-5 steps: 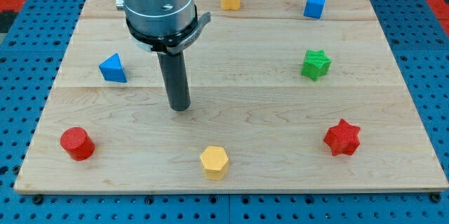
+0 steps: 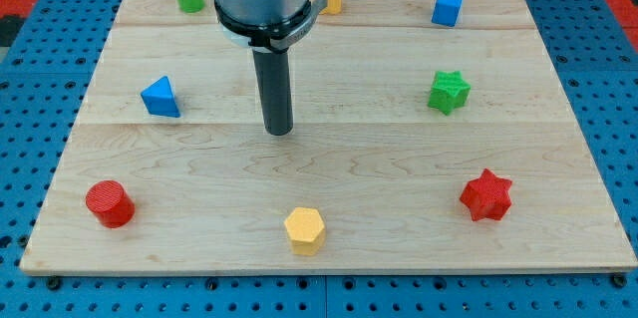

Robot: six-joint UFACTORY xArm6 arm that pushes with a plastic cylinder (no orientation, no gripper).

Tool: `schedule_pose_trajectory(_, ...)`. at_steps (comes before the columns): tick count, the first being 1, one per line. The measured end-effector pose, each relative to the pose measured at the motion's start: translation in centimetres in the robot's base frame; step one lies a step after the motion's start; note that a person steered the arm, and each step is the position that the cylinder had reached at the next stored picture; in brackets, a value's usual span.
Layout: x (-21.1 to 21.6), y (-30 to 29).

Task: Move the red star slightly towards right

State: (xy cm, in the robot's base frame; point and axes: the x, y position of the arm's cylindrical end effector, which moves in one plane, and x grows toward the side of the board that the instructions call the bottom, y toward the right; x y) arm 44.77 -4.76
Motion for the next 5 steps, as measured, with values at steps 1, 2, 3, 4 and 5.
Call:
schedule_pose_trajectory(1, -0.6, -0.1)
schedule_pose_trajectory(2, -1.5, -0.2)
schedule_pose_trajectory(3, -1.6, -0.1)
schedule_pose_trajectory(4, -2.0, 1.4)
schedule_pose_trajectory(5, -5.6, 3.1)
